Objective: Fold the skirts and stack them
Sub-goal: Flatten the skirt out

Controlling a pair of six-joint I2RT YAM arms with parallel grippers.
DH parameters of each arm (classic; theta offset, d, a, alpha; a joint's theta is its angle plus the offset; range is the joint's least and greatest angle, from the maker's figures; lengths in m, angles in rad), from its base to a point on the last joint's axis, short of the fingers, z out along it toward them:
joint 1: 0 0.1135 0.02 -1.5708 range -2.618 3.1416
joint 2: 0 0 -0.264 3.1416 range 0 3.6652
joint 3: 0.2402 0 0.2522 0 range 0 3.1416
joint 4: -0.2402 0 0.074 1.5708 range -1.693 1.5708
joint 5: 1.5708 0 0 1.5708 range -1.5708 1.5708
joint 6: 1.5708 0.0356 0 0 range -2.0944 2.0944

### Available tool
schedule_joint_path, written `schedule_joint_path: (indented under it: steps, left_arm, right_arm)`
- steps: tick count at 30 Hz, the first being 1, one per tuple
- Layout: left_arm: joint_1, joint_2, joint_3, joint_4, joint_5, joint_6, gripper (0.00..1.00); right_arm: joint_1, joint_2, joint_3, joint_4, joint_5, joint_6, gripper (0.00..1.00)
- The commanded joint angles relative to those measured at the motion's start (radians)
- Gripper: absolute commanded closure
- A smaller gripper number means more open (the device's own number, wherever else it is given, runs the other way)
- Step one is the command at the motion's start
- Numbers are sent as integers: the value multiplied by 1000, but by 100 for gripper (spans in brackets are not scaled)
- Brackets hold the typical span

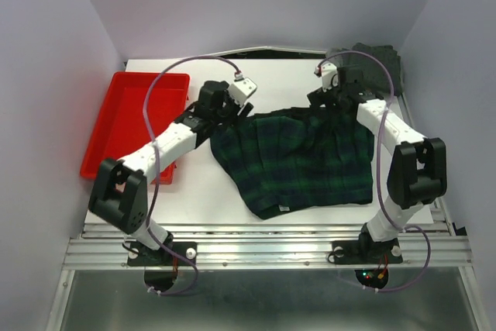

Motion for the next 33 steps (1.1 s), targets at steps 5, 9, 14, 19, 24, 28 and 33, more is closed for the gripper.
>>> schedule_joint_path:
  steps: [5, 9, 14, 19, 24, 28, 33]
  left_arm:
    - [98, -36, 60, -195, 135, -102, 33]
    - [167, 153, 214, -259, 251, -69, 29]
    - [181, 303, 333, -373, 349, 66, 35]
    - [175, 295, 225, -422, 356, 180, 62]
    - [169, 188, -27, -445, 357, 282, 80]
    - [124, 81, -173, -483, 366, 373, 88]
    - [142, 1, -172, -436, 291, 289, 84]
  right_arm:
    - [5, -79, 115, -355, -39, 66, 16]
    - [5, -87, 16, -414, 45, 48, 32]
    - [5, -67, -86, -479, 122, 19, 43]
    - [5, 26, -144, -381, 204, -20, 44]
    - [5, 244, -2, -310, 177, -24, 45]
    - [51, 364, 162, -263, 129, -40, 44]
    - [91, 530, 437, -388, 134, 0, 44]
